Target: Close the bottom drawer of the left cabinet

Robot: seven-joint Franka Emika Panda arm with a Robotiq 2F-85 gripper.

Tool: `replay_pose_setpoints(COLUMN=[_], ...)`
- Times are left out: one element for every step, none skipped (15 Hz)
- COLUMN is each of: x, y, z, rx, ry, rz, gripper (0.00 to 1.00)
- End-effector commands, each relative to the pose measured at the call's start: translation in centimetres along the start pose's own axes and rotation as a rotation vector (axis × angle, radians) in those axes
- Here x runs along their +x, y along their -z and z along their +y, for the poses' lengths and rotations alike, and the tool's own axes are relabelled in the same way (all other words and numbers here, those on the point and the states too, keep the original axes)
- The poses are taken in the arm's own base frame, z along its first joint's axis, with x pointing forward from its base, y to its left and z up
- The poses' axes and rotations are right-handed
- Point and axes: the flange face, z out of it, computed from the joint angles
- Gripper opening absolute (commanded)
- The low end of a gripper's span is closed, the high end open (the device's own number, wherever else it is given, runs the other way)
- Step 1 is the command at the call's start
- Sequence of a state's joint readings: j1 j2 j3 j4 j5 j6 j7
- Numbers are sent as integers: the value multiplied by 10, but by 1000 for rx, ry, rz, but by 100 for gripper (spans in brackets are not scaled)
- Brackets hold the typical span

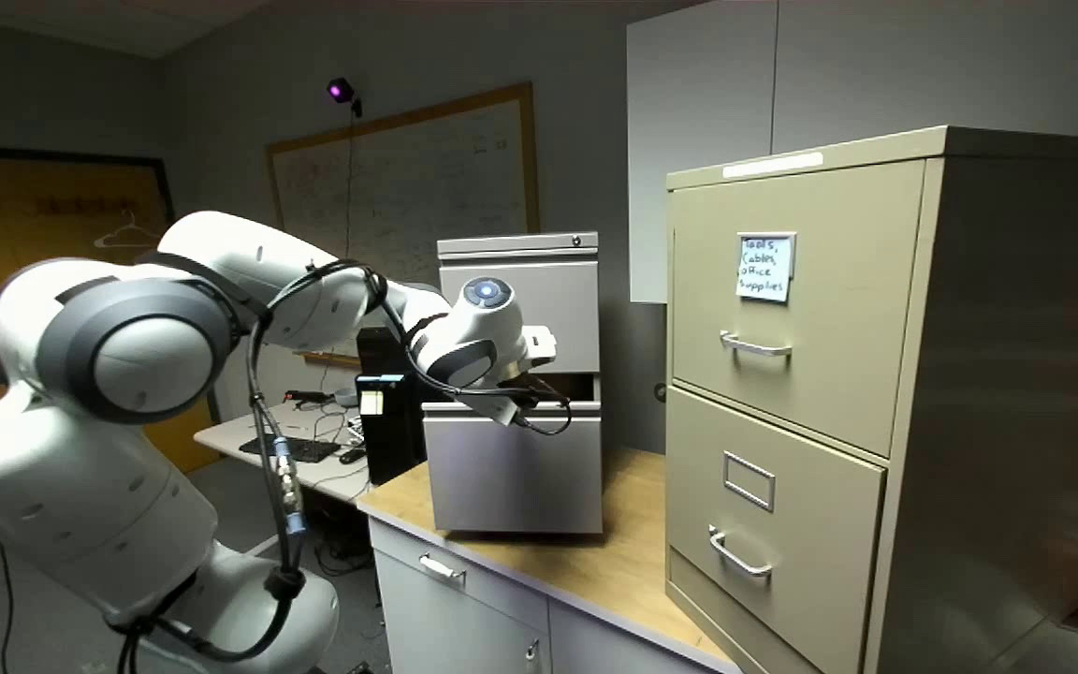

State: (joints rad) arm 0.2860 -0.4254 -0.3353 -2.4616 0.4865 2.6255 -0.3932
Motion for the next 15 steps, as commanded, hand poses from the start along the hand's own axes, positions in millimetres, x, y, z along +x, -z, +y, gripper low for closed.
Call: replay_pose_setpoints(x=[14, 10, 4, 0, -5, -7, -7, -4, 0, 8, 17, 24, 30, 38, 46], y=[-28, -37, -46, -53, -60, -66, -70, -74, -75, -78, -79, -80, -81, -84, -87], z=[4, 10, 17, 23, 29, 35, 39, 42, 41, 36, 30, 21, 13, 4, -4], rx=[67, 79, 88, 95, 97, 103, 109, 120, 137, 148, 162, 184, 199, 204, 203], ry=[-21, -36, -55, -71, -85, -99, -111, -124, -132, -128, -122, -114, -106, -84, -62], rz=[-10, -22, -35, -47, -56, -62, -63, -58, -52, -49, -43, -45, -45, -48, -51], gripper=[0, 0, 0, 0, 0, 0, 0, 0, 0, 0, 0, 0, 0, 0, 0])
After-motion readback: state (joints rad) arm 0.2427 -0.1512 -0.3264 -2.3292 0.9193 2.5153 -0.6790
